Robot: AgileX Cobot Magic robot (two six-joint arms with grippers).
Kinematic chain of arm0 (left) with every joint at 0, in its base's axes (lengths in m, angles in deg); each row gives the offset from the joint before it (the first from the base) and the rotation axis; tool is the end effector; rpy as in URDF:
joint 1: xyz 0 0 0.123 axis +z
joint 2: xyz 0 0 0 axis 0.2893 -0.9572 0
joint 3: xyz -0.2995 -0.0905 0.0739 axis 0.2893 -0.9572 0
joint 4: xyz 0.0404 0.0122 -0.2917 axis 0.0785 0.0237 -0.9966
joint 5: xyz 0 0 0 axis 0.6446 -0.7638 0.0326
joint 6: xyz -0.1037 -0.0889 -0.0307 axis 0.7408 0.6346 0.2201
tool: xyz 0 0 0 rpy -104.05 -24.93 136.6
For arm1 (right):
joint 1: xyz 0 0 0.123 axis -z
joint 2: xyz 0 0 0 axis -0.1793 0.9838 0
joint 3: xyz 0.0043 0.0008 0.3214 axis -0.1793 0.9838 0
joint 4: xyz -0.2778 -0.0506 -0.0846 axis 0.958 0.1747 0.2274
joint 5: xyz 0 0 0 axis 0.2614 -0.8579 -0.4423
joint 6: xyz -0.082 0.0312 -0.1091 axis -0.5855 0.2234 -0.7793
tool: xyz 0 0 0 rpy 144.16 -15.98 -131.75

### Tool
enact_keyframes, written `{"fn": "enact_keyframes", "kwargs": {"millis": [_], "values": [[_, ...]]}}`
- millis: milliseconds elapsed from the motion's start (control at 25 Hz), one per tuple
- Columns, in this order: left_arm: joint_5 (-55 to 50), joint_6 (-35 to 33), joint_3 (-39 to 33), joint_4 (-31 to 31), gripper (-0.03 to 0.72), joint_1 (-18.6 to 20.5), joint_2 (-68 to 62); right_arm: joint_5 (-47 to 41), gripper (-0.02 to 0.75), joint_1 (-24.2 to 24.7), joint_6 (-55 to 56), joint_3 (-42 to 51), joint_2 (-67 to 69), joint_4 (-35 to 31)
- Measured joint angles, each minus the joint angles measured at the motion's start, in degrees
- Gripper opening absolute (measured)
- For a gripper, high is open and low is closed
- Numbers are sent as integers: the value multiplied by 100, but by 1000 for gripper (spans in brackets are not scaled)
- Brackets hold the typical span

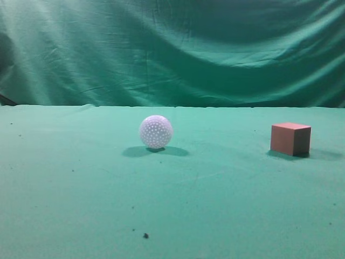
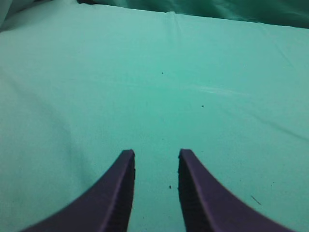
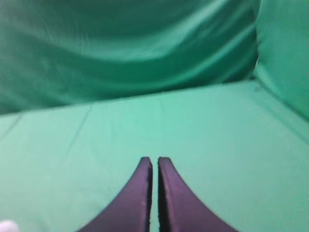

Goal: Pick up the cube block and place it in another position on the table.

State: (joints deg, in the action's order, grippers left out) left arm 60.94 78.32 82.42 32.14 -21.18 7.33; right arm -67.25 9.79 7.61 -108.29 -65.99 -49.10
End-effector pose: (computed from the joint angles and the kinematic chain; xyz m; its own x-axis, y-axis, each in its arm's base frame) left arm 0.1068 -0.0007 0.1587 -0.2755 -0.1126 -0.9547 -0.0122 0.9935 -0.1136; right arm 0.1326 0.0206 0.2832 -0.2405 0.1568 -0.9579 -0.1070 0.9766 0.1867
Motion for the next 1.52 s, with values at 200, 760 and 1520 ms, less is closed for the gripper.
{"fn": "enact_keyframes", "kwargs": {"millis": [200, 760, 1520], "values": [[0, 0, 0, 0, 262, 0, 0, -1062, 0, -154, -419, -285, 1183, 32], [0, 0, 0, 0, 262, 0, 0, -2447, 0, -2685, 240, -2389, 4961, 1641], [0, 0, 0, 0, 262, 0, 0, -1997, 547, -3018, 969, -3773, 8158, 2481]]}}
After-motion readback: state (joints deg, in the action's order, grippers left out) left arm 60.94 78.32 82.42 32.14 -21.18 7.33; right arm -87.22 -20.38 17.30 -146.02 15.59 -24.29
